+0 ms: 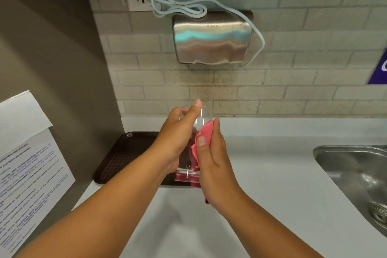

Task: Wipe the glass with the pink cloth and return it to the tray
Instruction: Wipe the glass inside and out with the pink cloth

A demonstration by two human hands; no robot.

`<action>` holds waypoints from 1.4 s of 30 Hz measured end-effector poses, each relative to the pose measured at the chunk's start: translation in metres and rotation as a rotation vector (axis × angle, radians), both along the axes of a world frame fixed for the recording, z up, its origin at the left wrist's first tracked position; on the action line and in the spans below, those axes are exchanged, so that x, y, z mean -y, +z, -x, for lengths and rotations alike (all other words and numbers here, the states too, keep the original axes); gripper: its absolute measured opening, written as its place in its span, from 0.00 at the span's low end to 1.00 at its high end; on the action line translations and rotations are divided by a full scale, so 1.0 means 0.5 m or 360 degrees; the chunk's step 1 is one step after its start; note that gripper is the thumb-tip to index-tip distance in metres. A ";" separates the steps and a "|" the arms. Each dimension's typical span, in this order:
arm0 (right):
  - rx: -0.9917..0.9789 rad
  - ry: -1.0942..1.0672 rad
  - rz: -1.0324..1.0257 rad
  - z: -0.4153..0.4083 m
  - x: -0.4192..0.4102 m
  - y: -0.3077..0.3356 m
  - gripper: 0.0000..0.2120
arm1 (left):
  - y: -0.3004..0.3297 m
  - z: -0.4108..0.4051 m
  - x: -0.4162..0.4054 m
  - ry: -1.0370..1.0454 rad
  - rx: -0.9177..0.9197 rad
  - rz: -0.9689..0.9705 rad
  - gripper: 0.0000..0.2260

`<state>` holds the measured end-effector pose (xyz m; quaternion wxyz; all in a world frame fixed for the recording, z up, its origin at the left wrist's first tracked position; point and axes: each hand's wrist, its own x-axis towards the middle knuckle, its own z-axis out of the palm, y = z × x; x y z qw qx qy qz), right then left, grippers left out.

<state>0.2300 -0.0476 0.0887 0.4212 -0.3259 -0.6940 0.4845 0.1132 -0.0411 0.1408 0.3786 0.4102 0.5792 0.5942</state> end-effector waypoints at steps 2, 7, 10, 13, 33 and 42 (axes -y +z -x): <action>0.0165 -0.0023 -0.0186 -0.004 0.023 -0.006 0.34 | -0.004 0.001 0.003 -0.0009 0.0062 0.0092 0.18; 0.0475 -0.0161 -0.0527 -0.002 0.028 -0.014 0.33 | -0.013 -0.002 0.019 0.0007 0.0262 0.0137 0.28; 0.0458 -0.0201 -0.0460 0.003 -0.010 0.006 0.33 | -0.040 -0.016 0.023 0.0047 0.0219 0.0101 0.21; 0.0350 -0.0100 -0.0290 0.004 -0.052 0.035 0.31 | -0.070 -0.039 0.023 0.0135 0.0356 0.0039 0.22; 0.0632 -0.0083 -0.0670 0.005 -0.039 0.006 0.31 | -0.061 -0.004 -0.022 0.0025 0.0457 0.0072 0.30; -0.0023 0.0093 0.0202 -0.012 -0.107 0.026 0.27 | -0.100 -0.025 -0.020 -0.0012 0.0436 0.0025 0.30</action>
